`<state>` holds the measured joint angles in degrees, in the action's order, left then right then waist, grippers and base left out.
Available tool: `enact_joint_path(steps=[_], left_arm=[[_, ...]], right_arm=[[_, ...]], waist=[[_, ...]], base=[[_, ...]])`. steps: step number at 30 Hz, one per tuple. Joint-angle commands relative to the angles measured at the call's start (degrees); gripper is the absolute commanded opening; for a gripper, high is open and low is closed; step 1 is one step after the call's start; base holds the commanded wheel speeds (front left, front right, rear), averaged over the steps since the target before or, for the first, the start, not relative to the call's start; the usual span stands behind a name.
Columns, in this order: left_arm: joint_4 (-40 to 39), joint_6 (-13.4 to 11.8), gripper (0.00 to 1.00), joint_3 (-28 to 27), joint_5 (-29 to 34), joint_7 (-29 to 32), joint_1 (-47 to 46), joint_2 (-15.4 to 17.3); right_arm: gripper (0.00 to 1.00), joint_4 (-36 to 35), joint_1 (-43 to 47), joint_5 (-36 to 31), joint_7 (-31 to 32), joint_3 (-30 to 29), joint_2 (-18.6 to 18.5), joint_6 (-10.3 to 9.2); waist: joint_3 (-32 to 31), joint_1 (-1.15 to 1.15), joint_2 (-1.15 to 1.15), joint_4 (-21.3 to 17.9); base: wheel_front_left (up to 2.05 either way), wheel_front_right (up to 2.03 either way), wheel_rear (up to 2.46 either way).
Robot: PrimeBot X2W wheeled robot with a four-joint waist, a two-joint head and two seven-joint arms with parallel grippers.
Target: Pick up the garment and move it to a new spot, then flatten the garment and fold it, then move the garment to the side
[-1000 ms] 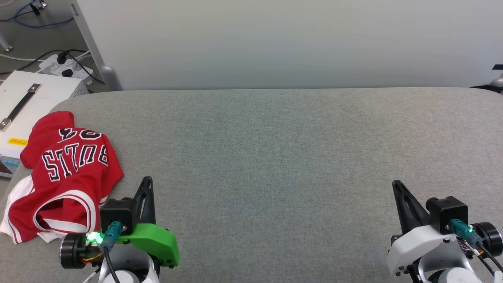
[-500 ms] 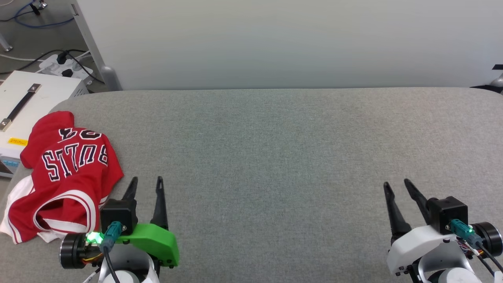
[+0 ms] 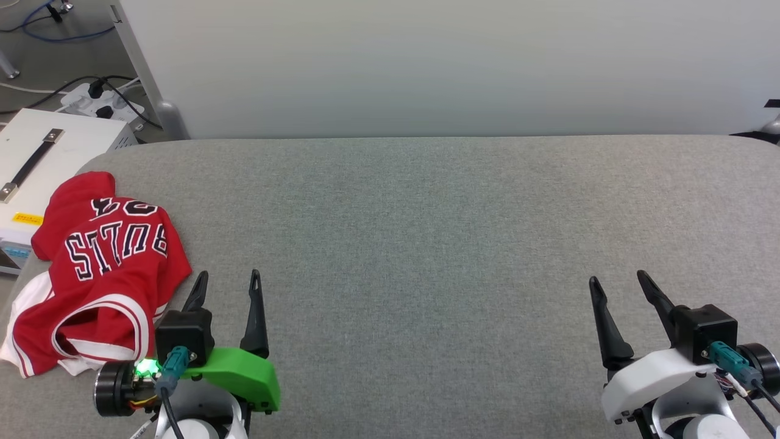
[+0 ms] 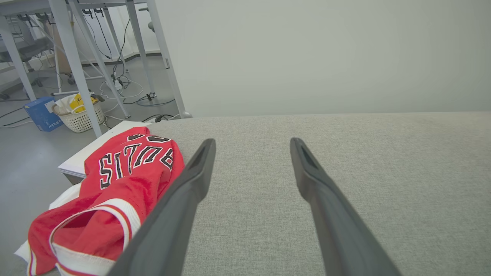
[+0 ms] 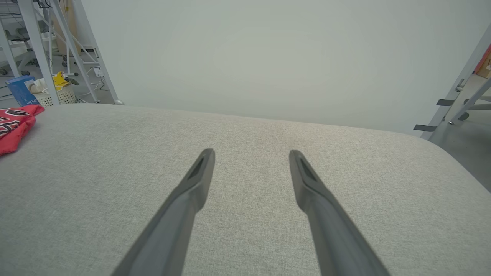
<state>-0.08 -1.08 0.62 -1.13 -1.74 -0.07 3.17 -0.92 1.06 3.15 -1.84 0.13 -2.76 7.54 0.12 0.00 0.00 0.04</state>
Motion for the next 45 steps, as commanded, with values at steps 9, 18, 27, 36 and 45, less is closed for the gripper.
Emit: enact_joint_path(steps=[9, 18, 27, 36, 45], left_arm=[[-0.31, -0.45, 1.00, 0.28, -1.00, -1.56, 0.57, -0.07], [-0.38, -0.44, 1.00, 0.48, -1.77, -2.61, 0.97, -0.09], [-0.28, -0.41, 1.00, 0.70, -2.69, -3.69, 1.15, -0.11], [-0.12, -0.45, 1.00, 0.89, -3.42, -5.01, 1.50, -0.13], [0.01, -0.69, 1.00, 1.07, -3.94, -6.06, 1.80, -0.15]], right_arm=[[1.00, -1.27, 0.79, 2.02, -1.61, 0.02, -0.03, -0.01], [1.00, -2.10, 1.38, 3.00, -2.65, 0.02, -0.03, -0.02], [1.00, -2.64, 1.88, 3.96, -3.72, -0.12, -0.04, -0.02], [1.00, -2.96, 2.52, 4.73, -5.02, 0.13, -0.05, -0.02], [1.00, -3.23, 2.98, 5.50, -6.05, 0.27, -0.06, -0.03]], waist=[[-0.10, 0.00, 0.00, 0.10], [-0.30, 0.00, 0.00, 0.17], [-0.16, 0.00, 0.00, 0.27], [-0.01, 0.00, 0.00, 0.33], [0.01, 0.00, 0.00, 0.20]], base=[[0.00, 0.00, 0.00], [0.00, 0.00, 0.00], [0.00, 0.00, 0.00], [0.00, 0.00, 0.00], [0.00, 0.00, 0.00]])
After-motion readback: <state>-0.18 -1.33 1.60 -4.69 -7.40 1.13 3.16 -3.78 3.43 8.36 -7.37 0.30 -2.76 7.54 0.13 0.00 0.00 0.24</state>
